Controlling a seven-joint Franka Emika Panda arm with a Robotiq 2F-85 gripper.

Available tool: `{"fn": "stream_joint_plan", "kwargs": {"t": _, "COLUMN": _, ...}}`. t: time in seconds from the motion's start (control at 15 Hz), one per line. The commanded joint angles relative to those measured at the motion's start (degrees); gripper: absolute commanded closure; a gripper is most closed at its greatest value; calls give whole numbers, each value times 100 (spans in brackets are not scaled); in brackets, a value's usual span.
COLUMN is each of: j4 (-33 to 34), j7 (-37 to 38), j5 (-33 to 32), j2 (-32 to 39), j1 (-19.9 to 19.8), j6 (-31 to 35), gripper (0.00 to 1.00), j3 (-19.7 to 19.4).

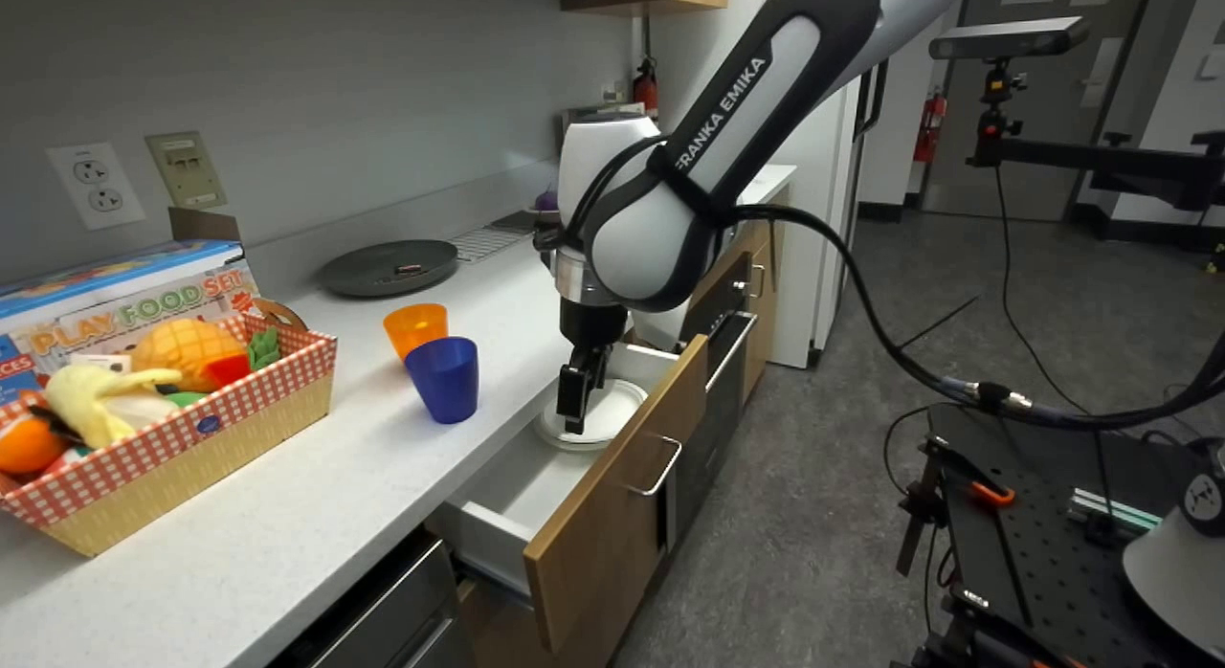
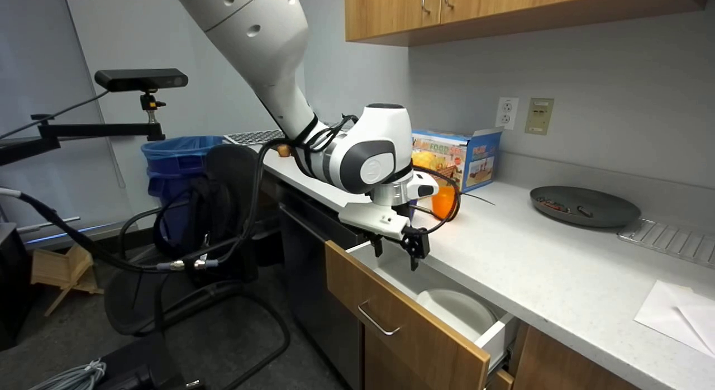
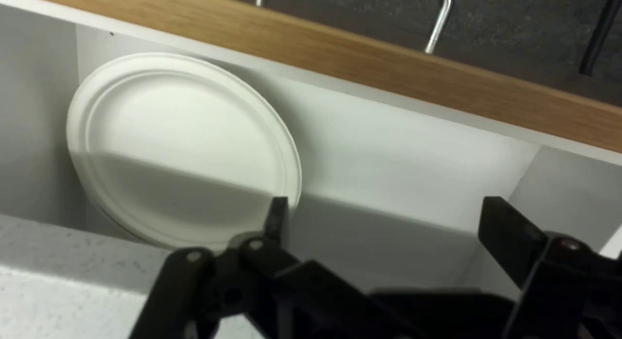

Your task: Open the drawer, then put the blue cup in the drawer

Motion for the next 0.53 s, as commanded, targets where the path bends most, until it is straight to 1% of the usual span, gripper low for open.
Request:
{"fn": "stream_joint_plan", "kwargs": {"t": 0.0, "j4": 255, "j7": 500, "j5": -478, "j2": 191, "j1": -337, "j6": -508, "gripper": 0, "j3": 324}}
{"fn": "stream_joint_plan", "kwargs": {"t": 0.2, "j4": 118, "j7": 663, "j5": -657, "j2": 127, "j1": -410, "j6": -857, "gripper": 0, "j3": 461}}
{"fn": "stream_joint_plan", "kwargs": {"t": 0.47, "j4": -89, "j7": 671, "j5": -709, "j2": -60, "j1": -488, "j6": -1299, "gripper": 0, "j3": 594}}
